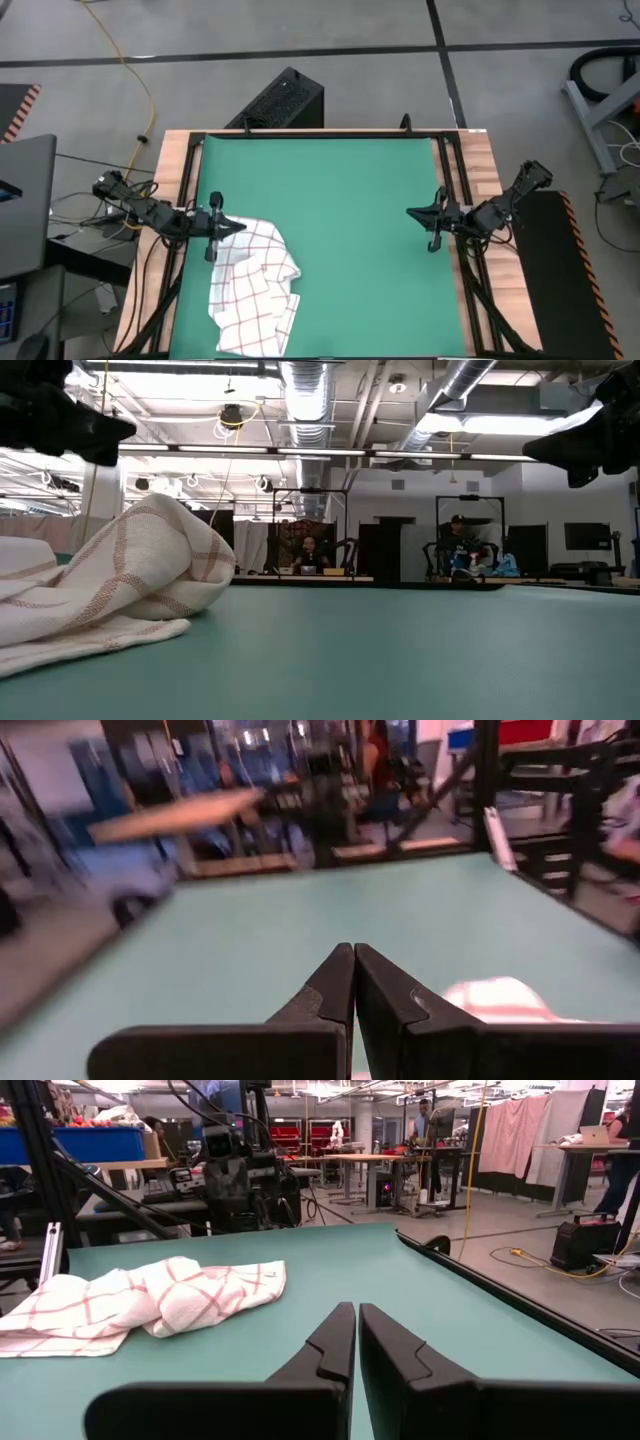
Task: Roll towel into tight, uniform cylinder
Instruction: Fold the white towel
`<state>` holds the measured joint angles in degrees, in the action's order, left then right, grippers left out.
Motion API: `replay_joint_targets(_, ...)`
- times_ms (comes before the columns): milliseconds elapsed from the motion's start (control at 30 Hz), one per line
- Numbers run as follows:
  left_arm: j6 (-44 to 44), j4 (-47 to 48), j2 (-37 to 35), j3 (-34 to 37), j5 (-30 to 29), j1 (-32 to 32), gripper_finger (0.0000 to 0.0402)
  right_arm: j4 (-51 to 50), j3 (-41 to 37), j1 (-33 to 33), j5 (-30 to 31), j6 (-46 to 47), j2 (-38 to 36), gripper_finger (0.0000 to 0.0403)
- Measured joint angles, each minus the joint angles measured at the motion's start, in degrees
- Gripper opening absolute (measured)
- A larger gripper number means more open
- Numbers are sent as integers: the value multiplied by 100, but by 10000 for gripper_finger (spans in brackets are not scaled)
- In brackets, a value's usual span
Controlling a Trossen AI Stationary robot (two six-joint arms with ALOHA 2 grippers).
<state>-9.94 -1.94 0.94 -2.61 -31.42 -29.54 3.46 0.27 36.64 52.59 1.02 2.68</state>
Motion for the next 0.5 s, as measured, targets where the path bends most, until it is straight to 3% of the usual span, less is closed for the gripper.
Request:
replay_joint_targets(167, -886, 179, 10, -4, -61, -2, 0, 0, -2, -1, 1, 1, -1, 42)
replay_joint_targets(267, -968, 351, 21, -4, -74, -1, 0, 0, -2, -1, 0, 1, 0, 42)
replay_joint_targets(500, 341, 413, 30, -17, -201, 5, 0, 0, -2, -2, 0, 2, -1, 42)
